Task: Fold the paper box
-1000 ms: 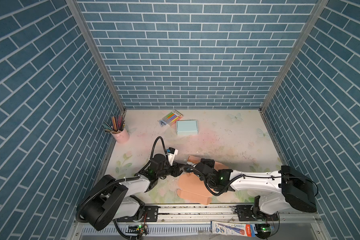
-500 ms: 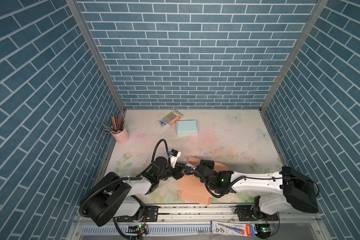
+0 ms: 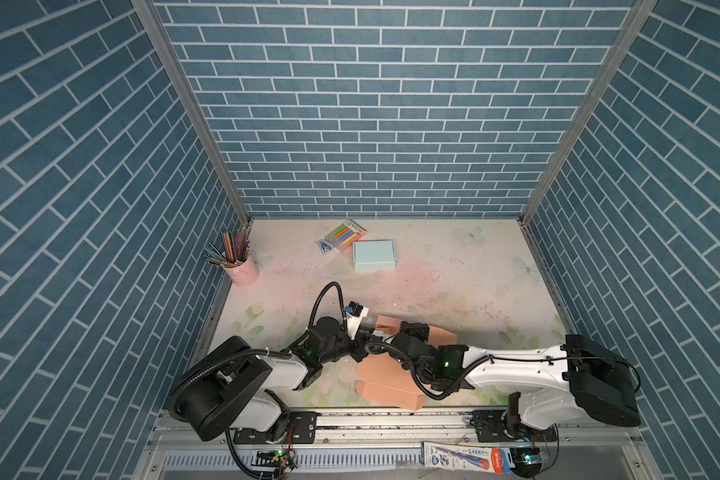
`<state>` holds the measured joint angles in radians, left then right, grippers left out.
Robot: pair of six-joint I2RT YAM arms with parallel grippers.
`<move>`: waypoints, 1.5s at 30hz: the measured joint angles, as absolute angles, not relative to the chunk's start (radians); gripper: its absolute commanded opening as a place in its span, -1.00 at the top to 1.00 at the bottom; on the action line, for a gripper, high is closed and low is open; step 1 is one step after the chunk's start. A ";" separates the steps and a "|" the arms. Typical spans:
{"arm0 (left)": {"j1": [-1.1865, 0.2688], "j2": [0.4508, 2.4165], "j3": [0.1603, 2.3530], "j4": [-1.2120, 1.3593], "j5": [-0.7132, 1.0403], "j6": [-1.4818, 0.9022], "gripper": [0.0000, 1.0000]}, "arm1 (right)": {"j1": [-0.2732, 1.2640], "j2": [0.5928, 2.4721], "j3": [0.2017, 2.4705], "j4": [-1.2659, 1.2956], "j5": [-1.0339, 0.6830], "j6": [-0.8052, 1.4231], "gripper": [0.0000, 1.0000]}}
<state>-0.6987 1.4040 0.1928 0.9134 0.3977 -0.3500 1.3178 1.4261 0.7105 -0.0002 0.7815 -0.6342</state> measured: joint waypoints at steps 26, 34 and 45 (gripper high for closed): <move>-0.812 1.335 0.192 0.876 0.058 -0.262 0.79 | 1.359 1.122 0.664 -0.027 0.524 -0.448 -0.15; -0.839 1.320 0.192 0.850 -0.007 -0.231 0.79 | 1.054 0.894 0.651 0.024 0.205 -0.090 -0.24; -0.902 1.319 0.202 0.831 -0.090 -0.193 0.79 | 0.817 1.291 0.772 -0.015 -0.223 0.280 -0.14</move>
<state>-0.9020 1.3186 0.2024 0.8314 -0.0902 -0.1932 0.8165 1.2915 0.7719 -0.0147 -0.2226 0.2802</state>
